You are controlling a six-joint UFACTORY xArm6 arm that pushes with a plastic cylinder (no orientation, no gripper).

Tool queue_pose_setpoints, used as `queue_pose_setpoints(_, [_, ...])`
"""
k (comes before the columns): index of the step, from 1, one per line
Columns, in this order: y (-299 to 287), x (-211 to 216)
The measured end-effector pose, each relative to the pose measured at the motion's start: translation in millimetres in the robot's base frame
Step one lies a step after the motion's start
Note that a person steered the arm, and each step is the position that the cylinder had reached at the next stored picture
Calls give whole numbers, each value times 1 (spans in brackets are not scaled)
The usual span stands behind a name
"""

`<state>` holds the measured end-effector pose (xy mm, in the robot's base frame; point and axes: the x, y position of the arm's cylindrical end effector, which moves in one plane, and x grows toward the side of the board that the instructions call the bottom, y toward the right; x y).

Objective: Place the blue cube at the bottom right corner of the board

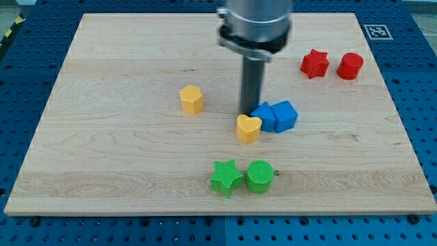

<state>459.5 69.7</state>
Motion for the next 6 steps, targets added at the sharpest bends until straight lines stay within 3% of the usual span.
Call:
queue_pose_setpoints(2, [99, 26])
queue_pose_setpoints(4, [96, 29])
queue_pose_setpoints(6, [156, 80])
